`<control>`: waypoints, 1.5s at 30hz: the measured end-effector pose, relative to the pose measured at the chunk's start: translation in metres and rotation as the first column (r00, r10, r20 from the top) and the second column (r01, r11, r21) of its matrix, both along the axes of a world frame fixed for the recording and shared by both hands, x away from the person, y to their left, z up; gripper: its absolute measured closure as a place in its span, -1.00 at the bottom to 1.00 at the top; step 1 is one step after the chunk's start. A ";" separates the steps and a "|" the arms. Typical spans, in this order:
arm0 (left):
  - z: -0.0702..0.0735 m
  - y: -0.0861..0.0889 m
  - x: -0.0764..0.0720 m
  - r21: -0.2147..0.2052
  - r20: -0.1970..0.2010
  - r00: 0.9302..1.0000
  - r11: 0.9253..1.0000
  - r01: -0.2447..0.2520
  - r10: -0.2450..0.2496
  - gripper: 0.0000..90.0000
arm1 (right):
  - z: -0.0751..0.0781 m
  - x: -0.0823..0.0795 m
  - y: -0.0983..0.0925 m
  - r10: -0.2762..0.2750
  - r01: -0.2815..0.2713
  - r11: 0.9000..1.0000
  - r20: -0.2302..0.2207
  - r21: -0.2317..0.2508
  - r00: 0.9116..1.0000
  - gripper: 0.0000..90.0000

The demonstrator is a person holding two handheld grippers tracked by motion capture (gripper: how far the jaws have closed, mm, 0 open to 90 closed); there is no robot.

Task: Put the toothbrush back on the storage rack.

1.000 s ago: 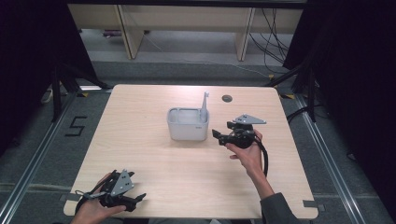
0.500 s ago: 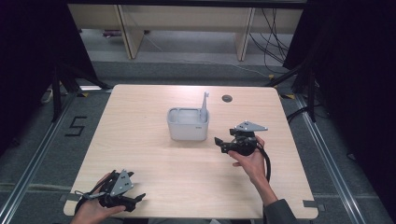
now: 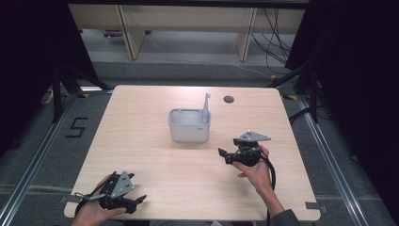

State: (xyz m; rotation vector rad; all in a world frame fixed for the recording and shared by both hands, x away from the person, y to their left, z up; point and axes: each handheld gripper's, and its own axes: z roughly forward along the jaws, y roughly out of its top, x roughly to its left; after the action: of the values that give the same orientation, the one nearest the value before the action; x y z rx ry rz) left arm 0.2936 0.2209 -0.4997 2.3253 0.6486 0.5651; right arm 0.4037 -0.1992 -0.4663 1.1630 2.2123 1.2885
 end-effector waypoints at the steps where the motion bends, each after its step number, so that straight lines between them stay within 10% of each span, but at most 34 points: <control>1: 0.000 0.000 0.000 0.006 0.002 1.000 1.000 0.005 -0.005 -0.64 | 0.000 -0.002 0.000 0.006 -0.006 1.000 -0.013 0.009 1.000 -0.47; 45: -0.001 -0.001 0.000 -0.011 0.000 1.000 1.000 -0.005 0.005 -0.64 | -0.017 -0.047 -0.022 0.023 -0.028 0.997 -0.073 -0.067 0.997 -0.56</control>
State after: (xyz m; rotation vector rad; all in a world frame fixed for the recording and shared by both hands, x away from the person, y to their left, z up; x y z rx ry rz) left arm 0.2934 0.2201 -0.5005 2.3142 0.6561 0.5625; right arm 0.3570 -0.2210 -0.4832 1.1765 2.3107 1.1892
